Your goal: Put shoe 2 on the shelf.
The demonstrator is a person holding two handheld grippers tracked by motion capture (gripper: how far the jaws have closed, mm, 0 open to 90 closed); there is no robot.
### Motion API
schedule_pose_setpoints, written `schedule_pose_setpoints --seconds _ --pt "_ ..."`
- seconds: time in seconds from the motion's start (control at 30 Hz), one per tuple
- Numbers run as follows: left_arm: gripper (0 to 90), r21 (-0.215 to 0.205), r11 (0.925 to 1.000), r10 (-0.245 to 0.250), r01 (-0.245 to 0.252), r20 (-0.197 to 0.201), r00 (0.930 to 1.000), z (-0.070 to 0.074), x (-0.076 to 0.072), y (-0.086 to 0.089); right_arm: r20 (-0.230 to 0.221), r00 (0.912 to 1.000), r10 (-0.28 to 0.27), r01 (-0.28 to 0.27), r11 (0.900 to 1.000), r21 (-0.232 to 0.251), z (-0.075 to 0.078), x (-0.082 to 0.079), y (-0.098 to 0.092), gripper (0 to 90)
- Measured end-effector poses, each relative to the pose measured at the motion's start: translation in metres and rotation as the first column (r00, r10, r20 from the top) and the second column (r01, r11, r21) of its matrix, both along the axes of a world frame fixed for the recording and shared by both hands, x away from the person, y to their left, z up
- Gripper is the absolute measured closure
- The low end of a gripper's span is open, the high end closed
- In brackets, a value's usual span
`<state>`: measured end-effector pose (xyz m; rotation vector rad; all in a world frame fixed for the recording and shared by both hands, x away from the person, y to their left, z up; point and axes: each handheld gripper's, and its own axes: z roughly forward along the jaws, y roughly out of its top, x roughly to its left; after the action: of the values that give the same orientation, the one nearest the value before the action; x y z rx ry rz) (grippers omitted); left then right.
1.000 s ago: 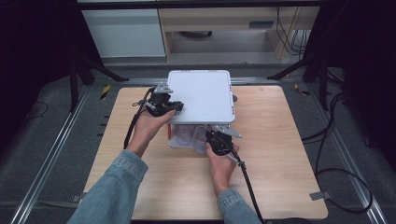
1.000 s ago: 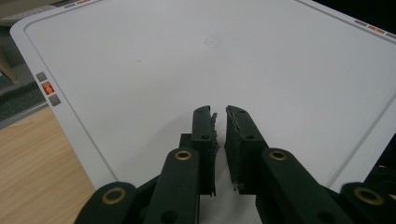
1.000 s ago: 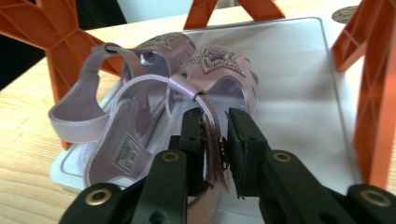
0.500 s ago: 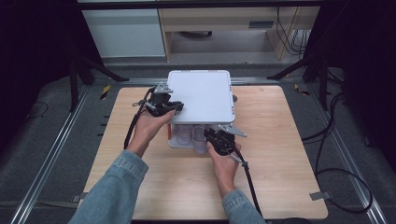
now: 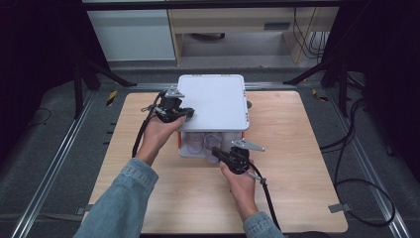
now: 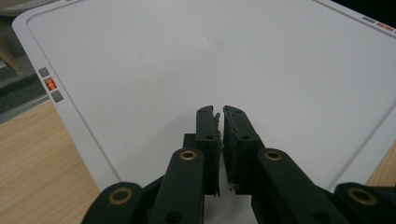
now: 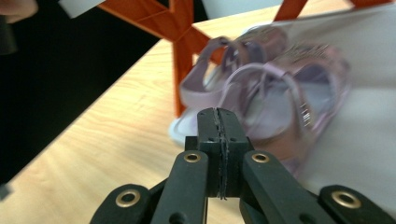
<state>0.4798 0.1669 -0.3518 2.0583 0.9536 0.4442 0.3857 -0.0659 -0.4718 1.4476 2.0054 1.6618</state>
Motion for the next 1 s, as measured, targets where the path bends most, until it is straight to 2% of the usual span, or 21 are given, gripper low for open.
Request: schedule_pose_setpoints --seconds 0.13,0.3,0.4,0.47,0.57,1.0 --pt "86.5 -0.003 1.0 0.006 -0.006 -0.006 1.0 0.0 0.0 0.0 -0.028 0.9992 0.029 -0.029 1.0 0.001 -0.005 -0.003 -0.001 90.0" --pt "87.2 0.005 0.9999 0.009 -0.009 -0.015 0.9999 0.001 0.001 -0.001 -0.06 0.996 0.066 -0.067 0.997 -0.03 -0.013 -0.005 -0.001 90.0" --pt "87.3 0.013 0.9998 0.012 -0.011 -0.016 0.9998 0.002 0.001 -0.001 -0.089 0.9929 0.079 -0.081 0.996 -0.026 -0.02 -0.006 0.0 90.0" --pt "87.4 0.012 0.9999 0.012 -0.012 -0.016 0.9998 0.002 0.001 -0.001 -0.111 0.9903 0.083 -0.085 0.996 -0.017 -0.024 -0.007 0.0 90.0" --pt "87.5 0.011 0.9999 0.013 -0.013 -0.017 0.9998 0.002 0.001 -0.001 -0.138 0.9865 0.088 -0.094 0.995 -0.035 -0.03 -0.005 0.001 90.0" --pt "87.8 0.012 0.9998 0.017 -0.016 -0.018 0.9997 0.002 0.001 -0.001 -0.2 0.9766 0.079 -0.096 0.993 -0.073 -0.044 -0.003 0.0 90.0"
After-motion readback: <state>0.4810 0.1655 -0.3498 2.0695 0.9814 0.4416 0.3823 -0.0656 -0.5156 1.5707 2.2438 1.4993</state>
